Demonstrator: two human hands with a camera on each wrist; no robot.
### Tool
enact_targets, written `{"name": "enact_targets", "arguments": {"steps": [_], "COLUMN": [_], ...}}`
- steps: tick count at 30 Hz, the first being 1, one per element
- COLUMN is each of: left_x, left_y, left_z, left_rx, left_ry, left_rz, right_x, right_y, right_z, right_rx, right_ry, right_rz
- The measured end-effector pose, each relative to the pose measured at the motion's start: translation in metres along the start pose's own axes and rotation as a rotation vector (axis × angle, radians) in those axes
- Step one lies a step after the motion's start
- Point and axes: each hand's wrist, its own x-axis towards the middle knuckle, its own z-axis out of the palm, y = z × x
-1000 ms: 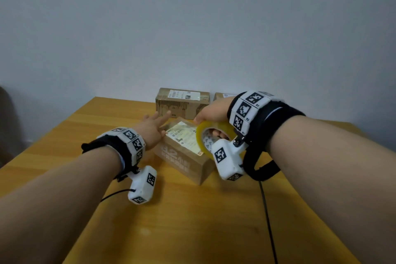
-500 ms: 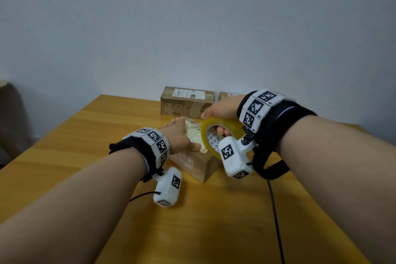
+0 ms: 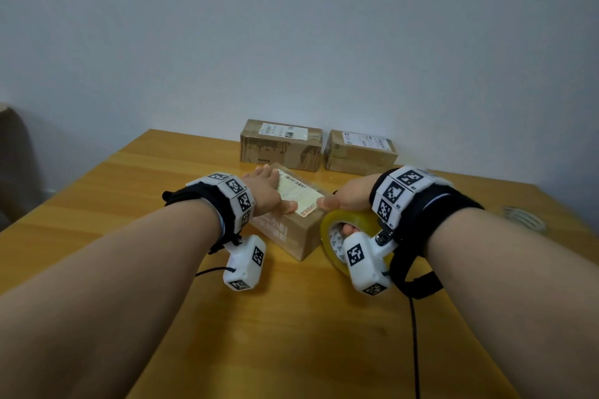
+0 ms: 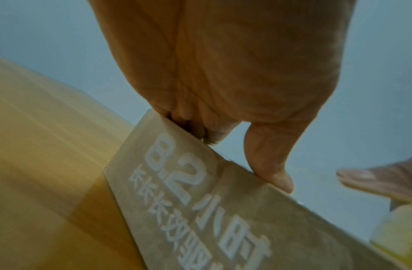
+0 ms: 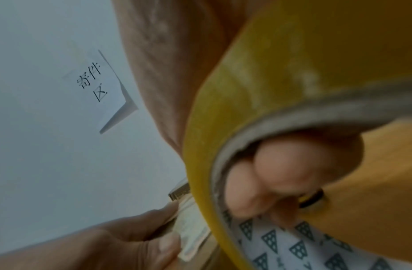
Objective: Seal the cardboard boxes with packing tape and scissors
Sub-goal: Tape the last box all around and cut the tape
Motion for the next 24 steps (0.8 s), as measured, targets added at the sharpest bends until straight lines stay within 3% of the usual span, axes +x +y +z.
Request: {"name": "enact_targets", "arguments": {"steps": [3,8,15,20,24], "left_x": [0.000,-0.004,-0.008,-0.023,-0.042], "left_y": [-0.003,-0.005,0.001,0.027,0.050], "left_z": [0.002,0.007,0.007,0.007,0.023], "left_rx": [0.026,0.010,0.076,0.213,0.123], "left_ry": [-0.022,-0.055,-0.020,0.036,-0.048], "left_rz": [0.022,0.054,0.066,0.198,0.209], "right_x": [0.005,0.009,0.008,0.013,0.012], "right_y": [0.003,0.006,0.003,0.002,0.004], "right_z": [0.004,0.007,0.009,0.011,0.011], "right_rx": [-0.058,-0.030,-0.065,-0.091,0.009], "right_ry": [0.046,-0.060,-0.068,-0.074,-0.171], "right_rz": [-0.036,0.046,0.053,0.039,0.020]}}
